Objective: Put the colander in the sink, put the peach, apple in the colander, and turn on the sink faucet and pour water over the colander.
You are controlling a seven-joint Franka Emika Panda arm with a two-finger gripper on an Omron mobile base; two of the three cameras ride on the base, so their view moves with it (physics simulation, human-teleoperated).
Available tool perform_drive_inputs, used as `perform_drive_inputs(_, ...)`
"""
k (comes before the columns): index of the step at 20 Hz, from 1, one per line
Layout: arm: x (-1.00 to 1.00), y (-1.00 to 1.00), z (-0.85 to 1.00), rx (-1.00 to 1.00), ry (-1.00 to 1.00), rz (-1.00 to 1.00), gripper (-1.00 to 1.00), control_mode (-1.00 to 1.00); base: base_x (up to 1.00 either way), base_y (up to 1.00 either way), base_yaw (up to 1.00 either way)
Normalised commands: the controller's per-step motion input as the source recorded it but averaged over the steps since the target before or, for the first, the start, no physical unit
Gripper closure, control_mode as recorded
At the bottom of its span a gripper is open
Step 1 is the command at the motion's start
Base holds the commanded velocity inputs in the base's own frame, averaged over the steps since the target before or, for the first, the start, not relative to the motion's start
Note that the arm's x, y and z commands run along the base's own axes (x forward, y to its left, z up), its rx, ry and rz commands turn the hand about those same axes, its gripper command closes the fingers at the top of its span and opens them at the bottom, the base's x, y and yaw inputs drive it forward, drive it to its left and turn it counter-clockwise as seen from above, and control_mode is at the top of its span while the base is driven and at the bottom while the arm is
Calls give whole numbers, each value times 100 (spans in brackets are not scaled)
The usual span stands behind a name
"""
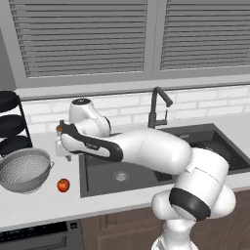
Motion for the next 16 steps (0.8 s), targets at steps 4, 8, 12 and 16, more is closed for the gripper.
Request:
perform_drive_inputs(4, 16, 61, -6, 6, 0, 1, -100, -100, 0, 0, 0)
perform_drive_inputs(8, 21, 54, 0, 13, -3, 0, -100, -100, 0, 0, 0)
perform_drive_inputs(12, 27, 46, 0, 5, -1, 0, -100, -100, 0, 0, 0)
perform_drive_inputs(16, 32, 40, -4, 0, 0, 0, -100, -100, 0, 0, 0)
